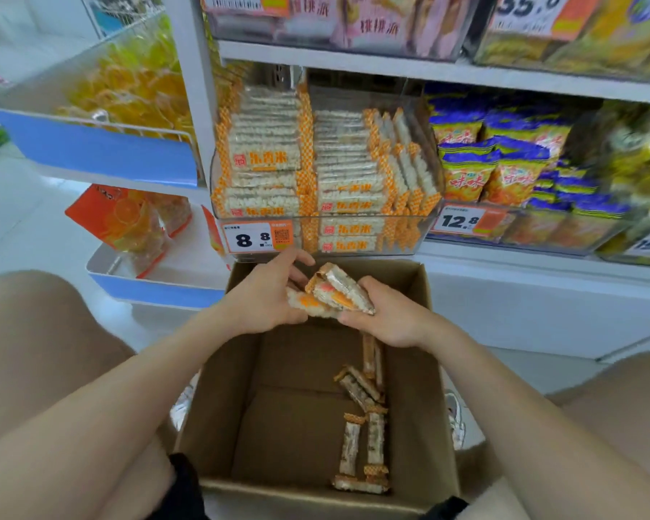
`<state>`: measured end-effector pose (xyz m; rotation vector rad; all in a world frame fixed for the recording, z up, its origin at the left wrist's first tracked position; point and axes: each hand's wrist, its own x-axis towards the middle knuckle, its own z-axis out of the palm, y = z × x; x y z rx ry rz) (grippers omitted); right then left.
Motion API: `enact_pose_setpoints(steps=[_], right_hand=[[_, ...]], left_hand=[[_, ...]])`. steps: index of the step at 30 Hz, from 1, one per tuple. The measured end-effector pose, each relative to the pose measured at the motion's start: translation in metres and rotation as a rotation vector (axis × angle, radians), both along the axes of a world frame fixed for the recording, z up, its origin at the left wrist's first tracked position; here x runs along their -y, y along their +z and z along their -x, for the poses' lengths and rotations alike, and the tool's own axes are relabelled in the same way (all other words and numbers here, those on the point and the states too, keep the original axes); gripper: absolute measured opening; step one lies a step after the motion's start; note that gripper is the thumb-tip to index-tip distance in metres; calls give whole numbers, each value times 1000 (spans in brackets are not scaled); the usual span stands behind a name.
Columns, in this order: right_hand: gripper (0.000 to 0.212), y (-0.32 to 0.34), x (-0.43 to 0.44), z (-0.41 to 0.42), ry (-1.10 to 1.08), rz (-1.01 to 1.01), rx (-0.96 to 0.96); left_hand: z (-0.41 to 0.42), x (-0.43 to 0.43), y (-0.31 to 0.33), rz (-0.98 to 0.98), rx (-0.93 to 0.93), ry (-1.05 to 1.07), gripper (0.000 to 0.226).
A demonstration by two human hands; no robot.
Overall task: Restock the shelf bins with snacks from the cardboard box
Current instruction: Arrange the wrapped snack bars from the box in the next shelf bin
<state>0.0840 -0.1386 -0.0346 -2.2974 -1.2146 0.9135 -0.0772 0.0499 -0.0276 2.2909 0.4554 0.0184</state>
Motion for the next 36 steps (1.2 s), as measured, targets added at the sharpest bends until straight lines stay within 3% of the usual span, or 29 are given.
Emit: enact_pose_setpoints(steps=[6,8,13,15,18,21,23,26,28,31,36], right_hand=[[41,45,0,10,118,-187,175],[45,56,-2,9,44,-283,149],[45,91,-16,19,-367,-533,-379],[44,98,-22,22,-416,-581,-408],[41,111,-28,23,-464,-671,-251],[62,120,-32,17,-434,-672,1],[67,124,-34,15,-398,-678,100],[49,126,-40,13,-384,-697,86],[49,125,-42,12,-402,-711,101],[62,123,-41,12,-471,-706,259],[35,120,-35,25,-298,-689,226]], left_hand=[[14,-4,40,1,159,6,85],[15,-5,52,-17,227,80,82],[13,0,74,-7,417,297,48],[8,6,81,-13,500,330,43],[-1,12,93,-2,557,342,31],[-6,17,102,133,575,339,17],[-9,18,106,180,581,324,33],[-12,16,103,255,416,275,67],[-15,16,98,303,347,283,56],[-18,20,95,375,418,348,36],[-16,27,92,608,596,428,40]])
